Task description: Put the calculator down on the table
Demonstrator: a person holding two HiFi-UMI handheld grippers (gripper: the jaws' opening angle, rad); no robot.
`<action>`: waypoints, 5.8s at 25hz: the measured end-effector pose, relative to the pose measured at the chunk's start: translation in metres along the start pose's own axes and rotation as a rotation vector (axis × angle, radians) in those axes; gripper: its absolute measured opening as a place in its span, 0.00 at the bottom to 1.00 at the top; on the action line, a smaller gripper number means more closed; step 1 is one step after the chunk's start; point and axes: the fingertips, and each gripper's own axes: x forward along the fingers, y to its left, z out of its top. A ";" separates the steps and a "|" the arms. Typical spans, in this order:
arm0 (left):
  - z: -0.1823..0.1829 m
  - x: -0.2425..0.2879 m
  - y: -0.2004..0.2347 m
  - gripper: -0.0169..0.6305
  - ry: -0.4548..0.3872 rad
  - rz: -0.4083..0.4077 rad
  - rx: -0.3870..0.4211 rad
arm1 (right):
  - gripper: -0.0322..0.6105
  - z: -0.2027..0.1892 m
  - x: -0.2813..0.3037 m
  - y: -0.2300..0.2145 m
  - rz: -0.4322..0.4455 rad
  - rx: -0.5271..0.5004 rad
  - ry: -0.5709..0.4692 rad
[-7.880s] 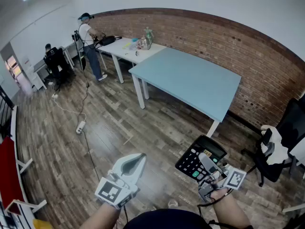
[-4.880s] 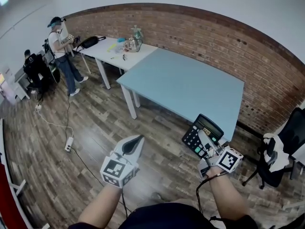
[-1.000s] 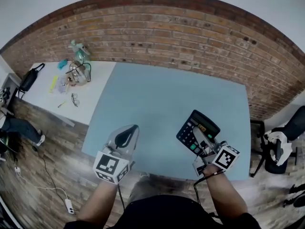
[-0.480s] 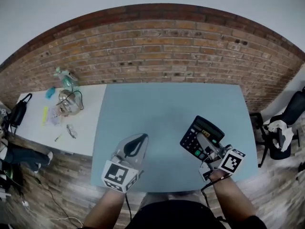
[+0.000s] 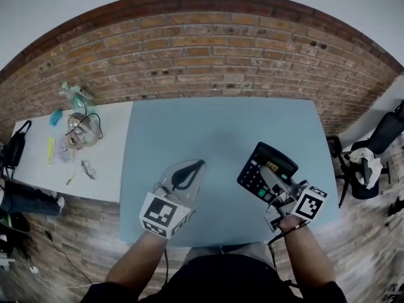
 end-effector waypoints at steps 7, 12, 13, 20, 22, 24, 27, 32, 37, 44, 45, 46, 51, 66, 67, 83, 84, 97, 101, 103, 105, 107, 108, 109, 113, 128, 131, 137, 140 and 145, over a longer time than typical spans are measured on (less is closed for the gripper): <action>0.000 0.002 -0.012 0.03 -0.006 0.036 -0.028 | 0.24 -0.001 0.003 0.000 0.051 0.003 0.029; 0.007 0.002 -0.016 0.03 -0.010 0.078 -0.013 | 0.24 0.000 0.007 0.004 0.109 0.005 0.055; 0.008 0.003 -0.017 0.03 -0.011 0.085 -0.010 | 0.24 0.000 0.006 0.003 0.116 0.005 0.059; 0.001 0.022 -0.018 0.03 0.010 0.115 -0.007 | 0.24 0.001 0.003 -0.015 0.136 0.037 0.081; -0.001 0.025 -0.018 0.03 0.019 0.115 -0.006 | 0.24 0.000 0.004 -0.023 0.133 0.051 0.082; -0.005 0.026 -0.018 0.03 0.028 0.114 -0.010 | 0.24 -0.004 0.005 -0.030 0.126 0.062 0.092; -0.012 0.027 -0.014 0.03 0.050 0.120 -0.010 | 0.24 -0.007 0.009 -0.038 0.122 0.074 0.099; -0.023 0.031 -0.011 0.03 0.081 0.124 -0.021 | 0.24 -0.009 0.011 -0.048 0.123 0.110 0.096; -0.036 0.033 -0.008 0.03 0.109 0.126 -0.028 | 0.24 -0.016 0.011 -0.059 0.111 0.136 0.109; -0.053 0.033 -0.007 0.03 0.143 0.127 -0.050 | 0.24 -0.026 0.012 -0.074 0.089 0.165 0.120; -0.054 0.033 -0.007 0.03 0.146 0.127 -0.051 | 0.24 -0.027 0.013 -0.075 0.088 0.167 0.124; -0.056 0.033 -0.007 0.03 0.150 0.127 -0.052 | 0.24 -0.029 0.014 -0.076 0.088 0.169 0.126; -0.067 0.032 -0.005 0.03 0.169 0.127 -0.065 | 0.24 -0.039 0.019 -0.078 0.089 0.191 0.142; -0.097 0.030 0.000 0.03 0.215 0.141 -0.101 | 0.24 -0.071 0.025 -0.097 0.062 0.251 0.180; -0.098 0.030 0.000 0.03 0.214 0.142 -0.101 | 0.24 -0.072 0.025 -0.098 0.061 0.254 0.181; -0.120 0.030 -0.004 0.03 0.244 0.170 -0.111 | 0.24 -0.089 0.026 -0.114 0.041 0.279 0.213; -0.122 0.030 -0.004 0.03 0.250 0.169 -0.114 | 0.24 -0.090 0.026 -0.115 0.041 0.281 0.215; -0.131 0.036 0.001 0.03 0.280 0.163 -0.116 | 0.24 -0.104 0.035 -0.128 0.037 0.313 0.236; -0.139 0.035 0.004 0.03 0.288 0.169 -0.125 | 0.24 -0.110 0.038 -0.135 0.030 0.326 0.244; -0.143 0.034 0.004 0.03 0.297 0.169 -0.131 | 0.24 -0.113 0.037 -0.139 0.022 0.333 0.249; -0.147 0.034 0.005 0.03 0.305 0.170 -0.135 | 0.24 -0.115 0.036 -0.142 0.013 0.332 0.254; -0.149 0.034 0.007 0.03 0.309 0.170 -0.138 | 0.24 -0.117 0.036 -0.144 0.007 0.329 0.262; -0.149 0.035 0.008 0.03 0.310 0.170 -0.138 | 0.24 -0.119 0.036 -0.145 0.005 0.327 0.266; -0.149 0.035 0.009 0.03 0.308 0.170 -0.136 | 0.24 -0.120 0.036 -0.146 0.005 0.327 0.270; -0.150 0.039 0.007 0.03 0.299 0.174 -0.144 | 0.24 -0.124 0.036 -0.149 0.006 0.333 0.284; -0.180 0.043 0.011 0.03 0.330 0.166 -0.168 | 0.24 -0.155 0.046 -0.163 -0.010 0.352 0.329; -0.181 0.046 0.008 0.03 0.324 0.161 -0.172 | 0.24 -0.162 0.044 -0.166 -0.013 0.354 0.336; -0.194 0.046 0.006 0.03 0.349 0.168 -0.196 | 0.24 -0.175 0.044 -0.177 -0.021 0.368 0.339; -0.195 0.046 0.004 0.03 0.348 0.173 -0.193 | 0.24 -0.179 0.044 -0.180 -0.024 0.376 0.341; -0.201 0.044 0.003 0.03 0.351 0.178 -0.201 | 0.24 -0.185 0.043 -0.184 -0.035 0.387 0.348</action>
